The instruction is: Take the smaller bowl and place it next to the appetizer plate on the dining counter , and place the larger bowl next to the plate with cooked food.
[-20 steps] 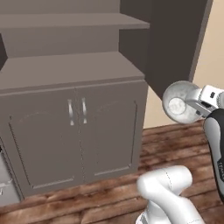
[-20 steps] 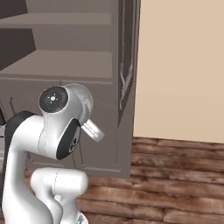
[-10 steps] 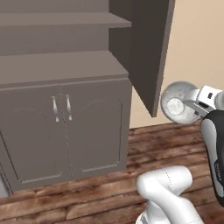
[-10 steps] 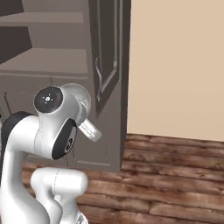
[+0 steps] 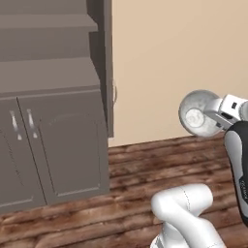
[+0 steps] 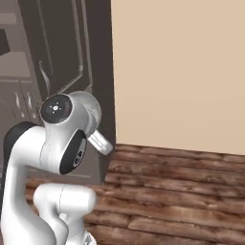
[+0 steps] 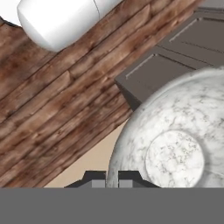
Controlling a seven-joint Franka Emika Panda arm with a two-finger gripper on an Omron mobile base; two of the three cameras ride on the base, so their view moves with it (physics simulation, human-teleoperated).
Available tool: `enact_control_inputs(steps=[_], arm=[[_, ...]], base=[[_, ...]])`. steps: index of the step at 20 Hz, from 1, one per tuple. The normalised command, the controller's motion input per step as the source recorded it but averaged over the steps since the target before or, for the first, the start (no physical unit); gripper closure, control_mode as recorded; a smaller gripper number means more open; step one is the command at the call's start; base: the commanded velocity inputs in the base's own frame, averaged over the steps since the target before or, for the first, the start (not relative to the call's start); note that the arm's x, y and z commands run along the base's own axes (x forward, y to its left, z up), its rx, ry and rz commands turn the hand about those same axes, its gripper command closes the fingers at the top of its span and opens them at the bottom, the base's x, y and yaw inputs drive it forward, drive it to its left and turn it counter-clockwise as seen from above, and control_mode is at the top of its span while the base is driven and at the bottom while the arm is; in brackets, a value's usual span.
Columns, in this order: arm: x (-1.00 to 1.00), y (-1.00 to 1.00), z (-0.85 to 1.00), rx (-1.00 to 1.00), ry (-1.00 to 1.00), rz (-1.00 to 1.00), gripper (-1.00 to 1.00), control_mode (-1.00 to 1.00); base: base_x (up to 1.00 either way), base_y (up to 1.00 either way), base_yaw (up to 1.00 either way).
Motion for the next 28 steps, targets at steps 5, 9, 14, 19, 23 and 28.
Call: enact_control_inputs(steps=[5,9,14,19,23,28], arm=[[0.0,0.0,0.0,0.0,0.0,0.0,1.0,1.0],[0.0,0.0,0.0,0.0,0.0,0.0,1.0,1.0],[0.0,0.0,0.0,0.0,0.0,0.0,1.0,1.0],[0.0,0.0,0.0,0.0,0.0,0.0,1.0,1.0],[0.0,0.0,0.0,0.0,0.0,0.0,1.0,1.0],[0.0,0.0,0.0,0.0,0.0,0.0,1.0,1.0]], base=[[-0.19,-0.96,0.05],[-0.75,-0.68,0.08],[-1.0,-0.3,0.11],[-1.0,-0.01,0.13],[-1.0,-0.01,0.14],[-1.0,-0.03,0.14]])
